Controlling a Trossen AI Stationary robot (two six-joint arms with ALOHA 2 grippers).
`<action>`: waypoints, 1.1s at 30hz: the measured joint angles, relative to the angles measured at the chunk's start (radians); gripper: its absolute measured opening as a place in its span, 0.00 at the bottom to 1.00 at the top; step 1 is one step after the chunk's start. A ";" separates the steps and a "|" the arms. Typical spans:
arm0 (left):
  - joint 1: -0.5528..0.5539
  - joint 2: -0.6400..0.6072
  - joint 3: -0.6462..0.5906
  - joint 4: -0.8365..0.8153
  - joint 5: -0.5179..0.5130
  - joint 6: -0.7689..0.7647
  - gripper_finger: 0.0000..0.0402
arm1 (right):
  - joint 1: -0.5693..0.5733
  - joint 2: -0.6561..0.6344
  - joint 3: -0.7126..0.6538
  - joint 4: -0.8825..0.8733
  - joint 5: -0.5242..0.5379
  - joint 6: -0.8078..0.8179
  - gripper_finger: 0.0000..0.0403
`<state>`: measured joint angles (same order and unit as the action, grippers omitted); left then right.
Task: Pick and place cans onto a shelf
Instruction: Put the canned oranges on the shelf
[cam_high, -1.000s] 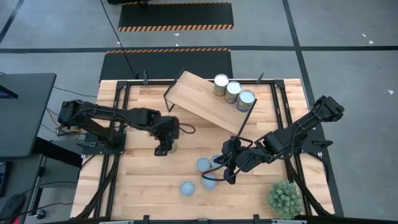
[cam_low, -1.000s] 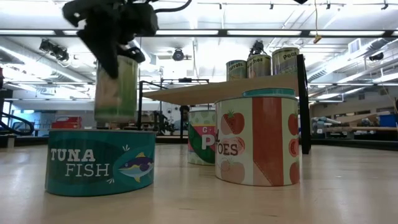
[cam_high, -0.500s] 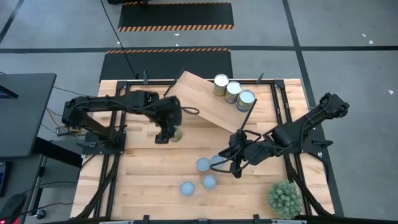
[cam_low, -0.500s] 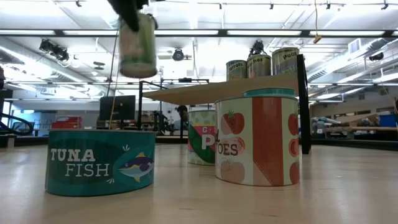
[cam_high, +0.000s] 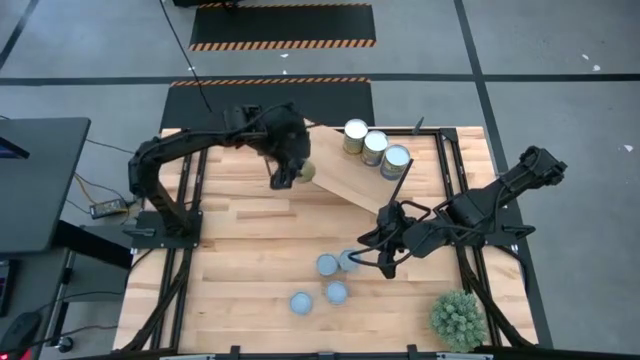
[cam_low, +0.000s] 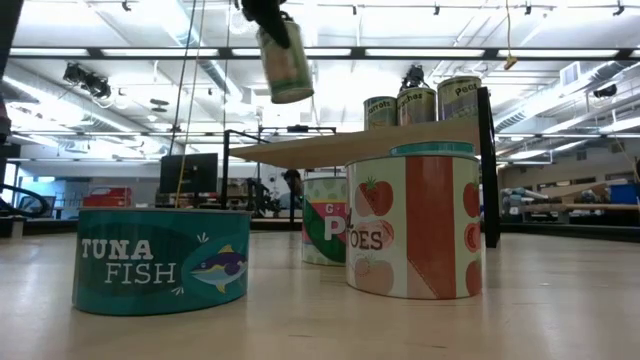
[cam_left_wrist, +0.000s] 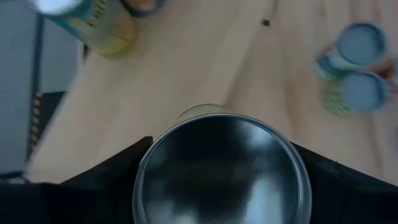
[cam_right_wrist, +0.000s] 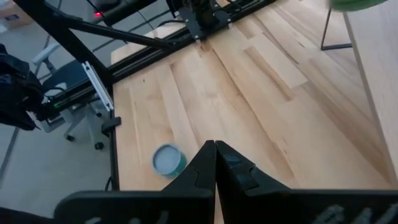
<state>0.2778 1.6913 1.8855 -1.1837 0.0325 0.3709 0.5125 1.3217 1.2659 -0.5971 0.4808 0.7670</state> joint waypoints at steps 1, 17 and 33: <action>0.011 0.011 0.014 0.006 -0.007 0.012 0.77 | 0.000 0.001 0.000 -0.002 0.000 0.000 0.02; 0.174 0.187 0.035 0.113 -0.037 0.257 0.77 | -0.002 0.002 0.000 0.007 0.025 0.060 0.02; 0.198 0.212 0.034 0.230 -0.064 0.362 0.78 | -0.019 0.002 0.000 0.020 0.027 0.068 0.02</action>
<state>0.4759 1.9034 1.9198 -0.9533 -0.0319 0.7334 0.4938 1.3239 1.2659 -0.5775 0.5076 0.8352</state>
